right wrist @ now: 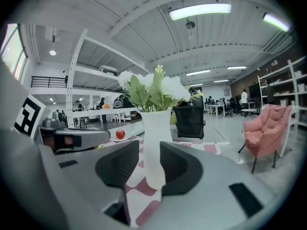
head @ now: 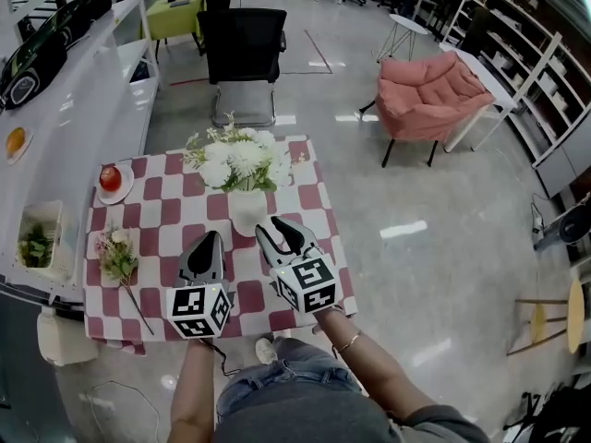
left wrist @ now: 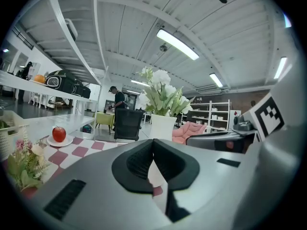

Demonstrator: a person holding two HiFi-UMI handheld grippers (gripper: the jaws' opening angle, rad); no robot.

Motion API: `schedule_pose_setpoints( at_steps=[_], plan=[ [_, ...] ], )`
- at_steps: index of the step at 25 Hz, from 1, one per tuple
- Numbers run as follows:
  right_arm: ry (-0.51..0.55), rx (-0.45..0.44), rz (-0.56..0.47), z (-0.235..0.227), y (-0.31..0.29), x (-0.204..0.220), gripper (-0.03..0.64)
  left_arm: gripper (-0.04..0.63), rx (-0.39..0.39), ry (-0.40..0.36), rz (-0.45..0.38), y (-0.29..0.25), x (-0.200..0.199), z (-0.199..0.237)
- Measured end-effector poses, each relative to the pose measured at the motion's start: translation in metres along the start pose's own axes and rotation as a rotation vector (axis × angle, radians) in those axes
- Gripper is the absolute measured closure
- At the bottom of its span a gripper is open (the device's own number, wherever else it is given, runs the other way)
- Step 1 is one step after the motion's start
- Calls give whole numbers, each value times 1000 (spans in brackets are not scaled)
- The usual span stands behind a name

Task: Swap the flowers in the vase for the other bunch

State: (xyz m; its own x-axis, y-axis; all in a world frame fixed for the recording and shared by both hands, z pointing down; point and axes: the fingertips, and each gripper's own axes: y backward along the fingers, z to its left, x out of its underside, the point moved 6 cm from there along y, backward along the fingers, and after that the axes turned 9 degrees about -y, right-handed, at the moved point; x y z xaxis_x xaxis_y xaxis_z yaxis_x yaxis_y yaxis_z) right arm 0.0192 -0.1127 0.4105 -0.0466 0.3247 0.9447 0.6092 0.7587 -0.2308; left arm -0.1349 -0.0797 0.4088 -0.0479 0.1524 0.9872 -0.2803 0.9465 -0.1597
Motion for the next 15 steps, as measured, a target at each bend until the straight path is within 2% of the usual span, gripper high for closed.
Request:
schedule_pose_setpoints(
  at_steps=[7, 15],
  plan=[
    [-38, -44, 30, -8, -23, -8, 367, 578, -30, 15, 1, -14, -4, 5],
    [-15, -97, 38, -10, -47, -17, 279, 578, -70, 36, 6, -26, -2, 18]
  ],
)
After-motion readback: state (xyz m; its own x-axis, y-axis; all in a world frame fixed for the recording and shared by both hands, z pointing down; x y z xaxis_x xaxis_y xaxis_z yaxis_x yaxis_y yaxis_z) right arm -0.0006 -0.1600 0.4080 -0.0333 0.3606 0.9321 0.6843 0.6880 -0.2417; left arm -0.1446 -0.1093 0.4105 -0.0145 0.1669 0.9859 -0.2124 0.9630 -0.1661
